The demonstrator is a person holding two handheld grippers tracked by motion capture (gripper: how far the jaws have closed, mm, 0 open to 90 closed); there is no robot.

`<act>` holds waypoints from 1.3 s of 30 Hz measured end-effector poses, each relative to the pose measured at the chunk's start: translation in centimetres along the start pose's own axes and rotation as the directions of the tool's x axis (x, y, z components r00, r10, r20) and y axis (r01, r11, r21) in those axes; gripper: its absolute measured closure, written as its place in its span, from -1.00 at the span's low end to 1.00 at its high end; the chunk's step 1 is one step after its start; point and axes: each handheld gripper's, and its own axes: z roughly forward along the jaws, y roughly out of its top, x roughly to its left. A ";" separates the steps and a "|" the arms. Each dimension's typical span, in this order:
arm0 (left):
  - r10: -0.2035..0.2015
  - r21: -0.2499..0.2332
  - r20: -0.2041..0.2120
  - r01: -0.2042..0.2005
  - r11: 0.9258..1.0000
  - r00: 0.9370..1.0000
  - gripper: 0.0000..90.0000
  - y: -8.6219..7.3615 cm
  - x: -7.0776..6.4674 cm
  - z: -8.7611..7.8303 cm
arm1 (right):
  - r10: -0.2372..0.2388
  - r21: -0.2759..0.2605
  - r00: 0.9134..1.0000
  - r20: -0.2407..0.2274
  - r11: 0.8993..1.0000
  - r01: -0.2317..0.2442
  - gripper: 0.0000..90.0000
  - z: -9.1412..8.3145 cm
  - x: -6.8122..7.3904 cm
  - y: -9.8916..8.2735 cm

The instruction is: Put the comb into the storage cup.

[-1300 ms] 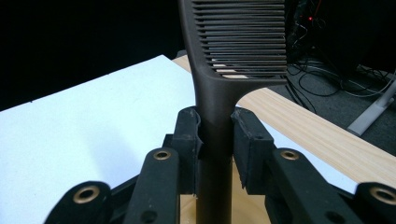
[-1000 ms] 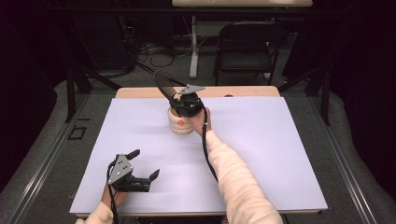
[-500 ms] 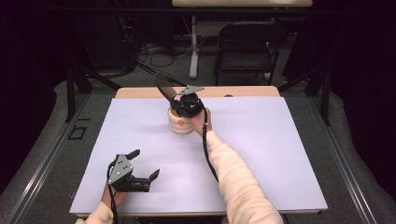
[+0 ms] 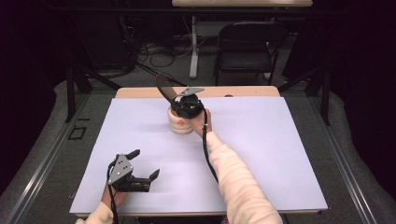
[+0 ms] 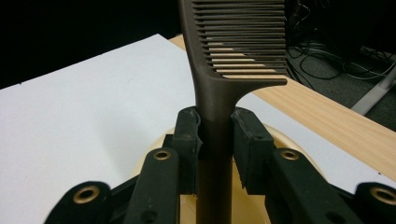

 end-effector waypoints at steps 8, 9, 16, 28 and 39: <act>0.000 0.000 0.000 0.000 1.000 1.000 -1.00 0.0 0.0 0.0 | -0.001 0.013 1.000 0.006 1.000 0.001 0.60 0.0 -0.1 -0.1; 0.000 0.000 0.000 0.000 1.000 1.000 -1.00 0.0 0.0 0.0 | 0.000 0.014 1.000 0.007 1.000 -0.001 0.60 0.0 -0.1 -0.2; 0.000 -0.001 -0.001 0.000 1.000 1.000 -1.00 0.0 0.0 0.0 | 0.004 0.030 1.000 0.010 1.000 -0.004 0.54 0.1 -0.1 -0.4; -0.002 -0.004 0.001 0.002 1.000 1.000 -0.99 0.0 -0.1 0.0 | 0.028 0.042 0.999 -0.020 0.999 -0.027 -0.15 -1.3 -0.1 0.2; 0.000 -0.001 -0.001 0.000 1.000 1.000 -1.00 0.1 -0.1 0.0 | 0.021 0.095 0.996 -0.092 0.995 -0.012 -0.66 -3.5 0.1 0.8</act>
